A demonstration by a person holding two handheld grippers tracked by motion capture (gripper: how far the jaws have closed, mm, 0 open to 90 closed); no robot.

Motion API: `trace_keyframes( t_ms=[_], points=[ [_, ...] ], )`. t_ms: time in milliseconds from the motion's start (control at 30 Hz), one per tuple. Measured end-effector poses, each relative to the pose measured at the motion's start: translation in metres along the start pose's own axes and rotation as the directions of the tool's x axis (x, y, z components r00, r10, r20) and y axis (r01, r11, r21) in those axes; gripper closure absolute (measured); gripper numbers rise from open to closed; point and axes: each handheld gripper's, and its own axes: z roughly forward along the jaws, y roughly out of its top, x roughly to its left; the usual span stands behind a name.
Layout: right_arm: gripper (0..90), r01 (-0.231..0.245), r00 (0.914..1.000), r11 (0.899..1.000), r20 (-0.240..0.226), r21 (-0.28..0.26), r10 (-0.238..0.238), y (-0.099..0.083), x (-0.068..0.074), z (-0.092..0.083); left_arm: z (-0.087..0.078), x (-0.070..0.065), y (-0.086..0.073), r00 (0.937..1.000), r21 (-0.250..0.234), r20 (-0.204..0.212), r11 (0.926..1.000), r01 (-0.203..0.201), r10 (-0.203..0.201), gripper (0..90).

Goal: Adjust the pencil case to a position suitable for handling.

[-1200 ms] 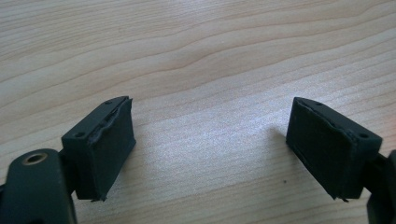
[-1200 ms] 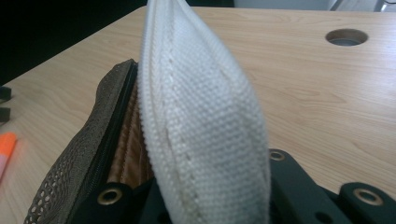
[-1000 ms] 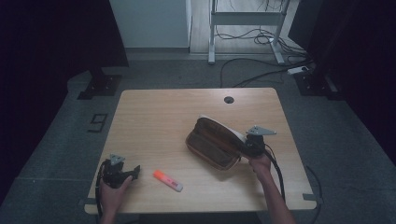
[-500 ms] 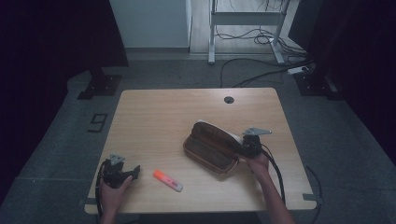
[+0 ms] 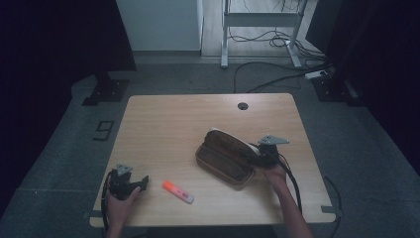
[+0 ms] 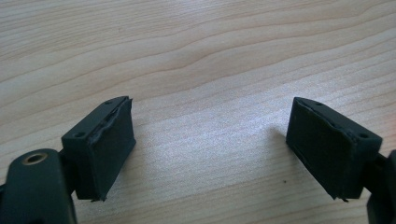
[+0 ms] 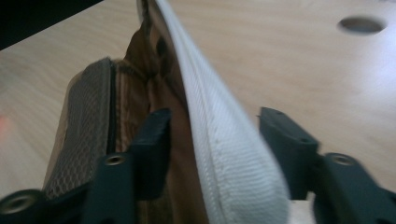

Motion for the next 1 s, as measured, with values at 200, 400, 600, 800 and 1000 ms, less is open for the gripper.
trace_keyframes(
  t_ms=[200,400,600,800,1000],
  points=[
    [32.4,0.017,0.9969,0.996,0.078,-0.083,-0.01,0.008,0.005,-0.017,0.0,0.0,0.0,1.0,0.0,0.0,1.0,0.0,0.0,15.0],
    [32.6,0.016,0.9961,0.986,0.088,-0.164,-0.001,0.016,0.012,-0.033,0.0,0.0,0.0,1.0,0.0,0.0,1.0,-0.001,0.001,15.0],
    [33.7,0.02,0.9997,0.981,0.014,-0.19,-0.018,0.023,0.028,-0.039,0.0,0.0,0.0,1.0,0.0,0.0,1.0,-0.001,0.001,15.0],
    [33.8,0.052,0.9981,0.986,-0.024,-0.159,-0.057,0.025,0.047,-0.033,0.0,0.0,0.0,1.0,0.0,0.0,1.0,-0.001,0.001,15.0],
    [33.7,0.085,0.9939,0.989,-0.061,-0.117,-0.093,0.023,0.066,-0.021,0.0,0.0,0.0,1.0,0.0,0.001,1.0,0.0,0.0,15.0]
  ],
)
